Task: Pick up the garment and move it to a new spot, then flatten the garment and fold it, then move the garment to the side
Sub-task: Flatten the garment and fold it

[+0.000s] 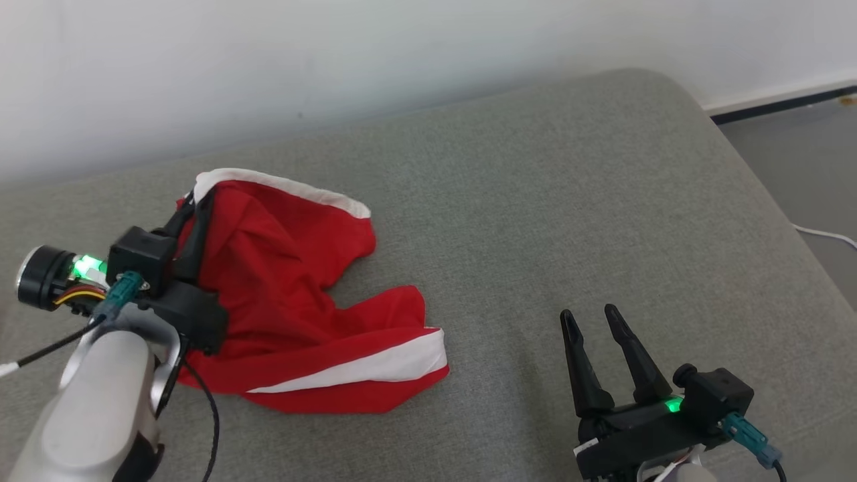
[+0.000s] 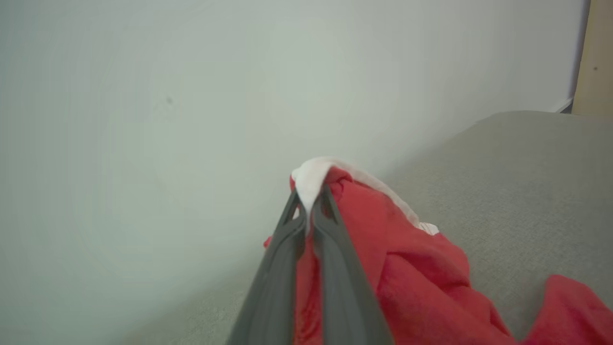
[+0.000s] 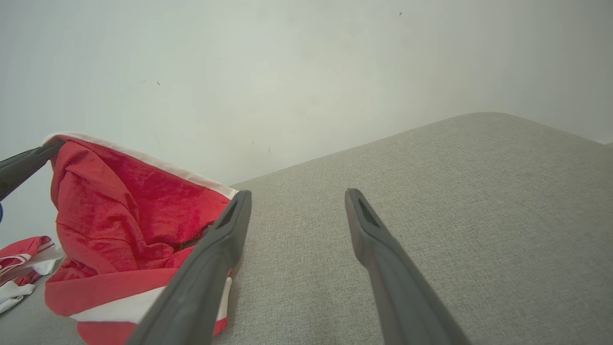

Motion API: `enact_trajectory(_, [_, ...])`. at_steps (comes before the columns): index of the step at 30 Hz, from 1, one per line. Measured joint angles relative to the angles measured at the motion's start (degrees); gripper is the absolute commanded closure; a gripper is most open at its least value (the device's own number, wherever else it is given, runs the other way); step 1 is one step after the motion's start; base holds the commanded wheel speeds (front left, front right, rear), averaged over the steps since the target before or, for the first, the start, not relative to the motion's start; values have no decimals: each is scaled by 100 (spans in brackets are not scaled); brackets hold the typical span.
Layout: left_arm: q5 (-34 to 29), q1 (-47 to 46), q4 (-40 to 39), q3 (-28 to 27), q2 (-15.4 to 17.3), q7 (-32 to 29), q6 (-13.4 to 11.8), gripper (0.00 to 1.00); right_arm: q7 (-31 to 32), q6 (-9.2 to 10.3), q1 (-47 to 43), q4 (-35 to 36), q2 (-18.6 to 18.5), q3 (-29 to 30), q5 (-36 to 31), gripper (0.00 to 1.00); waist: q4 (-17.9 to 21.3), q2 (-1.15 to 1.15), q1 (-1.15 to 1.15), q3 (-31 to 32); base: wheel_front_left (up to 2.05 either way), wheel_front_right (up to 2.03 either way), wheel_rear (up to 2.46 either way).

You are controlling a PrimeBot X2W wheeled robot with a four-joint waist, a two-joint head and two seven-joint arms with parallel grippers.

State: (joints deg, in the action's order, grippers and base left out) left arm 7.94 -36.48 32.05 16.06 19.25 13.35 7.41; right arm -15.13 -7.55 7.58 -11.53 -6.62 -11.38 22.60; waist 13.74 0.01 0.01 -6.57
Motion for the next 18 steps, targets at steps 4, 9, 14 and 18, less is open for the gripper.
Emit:
enact_trajectory(4, [250, -140, 471, 176, 159, -38, 0, 100, 0, 0, 88, -42, 19, -35, 7, 0, 143, 0, 0, -128, 0, 0, 0])
enact_trajectory(9, [298, -235, 777, 132, 220, 100, -9, 0, 0, 0, 57, -119, 33, 38, 9, 0, 221, 0, 0, -181, 0, 0, 0])
enact_trajectory(14, [364, -142, 652, 30, 222, 152, -36, 0, 0, 0, -56, -175, 31, 93, 5, 0, 122, 0, 0, -101, 0, 0, 0])
enact_trajectory(18, [478, 146, 242, -135, 237, 168, -85, 0, 0, 0, -131, -190, 31, 137, -2, 0, -69, 0, 0, 28, 0, 0, 0])
